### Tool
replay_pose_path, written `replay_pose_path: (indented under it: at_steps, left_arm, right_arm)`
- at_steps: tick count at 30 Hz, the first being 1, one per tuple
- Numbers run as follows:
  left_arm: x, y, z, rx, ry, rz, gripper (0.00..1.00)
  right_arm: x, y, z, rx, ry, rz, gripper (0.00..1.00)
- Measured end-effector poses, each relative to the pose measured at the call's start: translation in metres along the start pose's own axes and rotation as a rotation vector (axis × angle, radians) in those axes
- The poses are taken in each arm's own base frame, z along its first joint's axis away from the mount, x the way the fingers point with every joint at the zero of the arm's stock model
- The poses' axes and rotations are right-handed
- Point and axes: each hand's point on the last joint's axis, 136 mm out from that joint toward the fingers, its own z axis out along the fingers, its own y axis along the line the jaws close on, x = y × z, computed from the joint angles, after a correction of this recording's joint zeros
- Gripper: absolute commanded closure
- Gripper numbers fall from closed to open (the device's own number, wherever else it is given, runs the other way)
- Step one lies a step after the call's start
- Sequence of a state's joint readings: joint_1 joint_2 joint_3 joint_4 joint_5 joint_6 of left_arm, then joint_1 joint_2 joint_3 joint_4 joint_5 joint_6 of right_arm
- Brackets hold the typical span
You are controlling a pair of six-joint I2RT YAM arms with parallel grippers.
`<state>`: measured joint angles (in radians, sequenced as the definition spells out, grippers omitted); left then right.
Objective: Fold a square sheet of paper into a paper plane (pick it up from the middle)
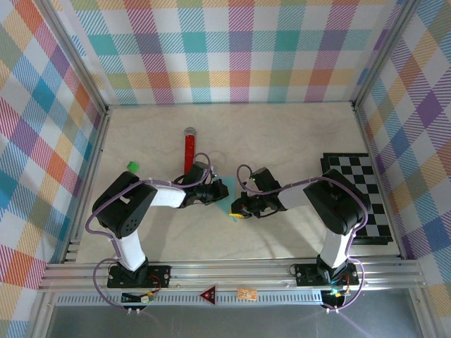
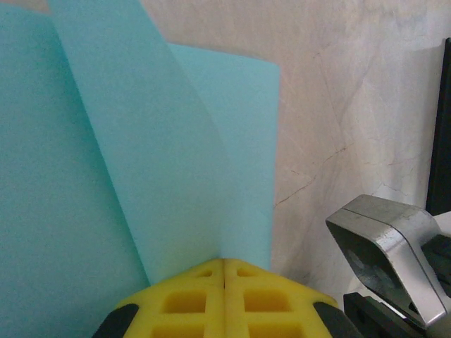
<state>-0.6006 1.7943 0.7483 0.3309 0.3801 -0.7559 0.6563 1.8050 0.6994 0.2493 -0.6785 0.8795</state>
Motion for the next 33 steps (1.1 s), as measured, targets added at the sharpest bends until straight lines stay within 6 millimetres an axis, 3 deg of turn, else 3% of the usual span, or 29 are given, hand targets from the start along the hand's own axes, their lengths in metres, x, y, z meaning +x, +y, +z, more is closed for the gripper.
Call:
replay_pose_path:
  at_steps: [9, 33]
  left_arm:
    - [0.0, 0.001, 0.0, 0.001, -0.009, -0.016, 0.94]
    - [0.006, 0.005, -0.006, 0.0, -0.025, -0.078, 0.95]
  right_arm:
    - [0.003, -0.002, 0.002, 0.061, -0.008, -0.043, 0.96]
    - [0.034, -0.014, -0.006, 0.182, 0.013, -0.068, 0.98]
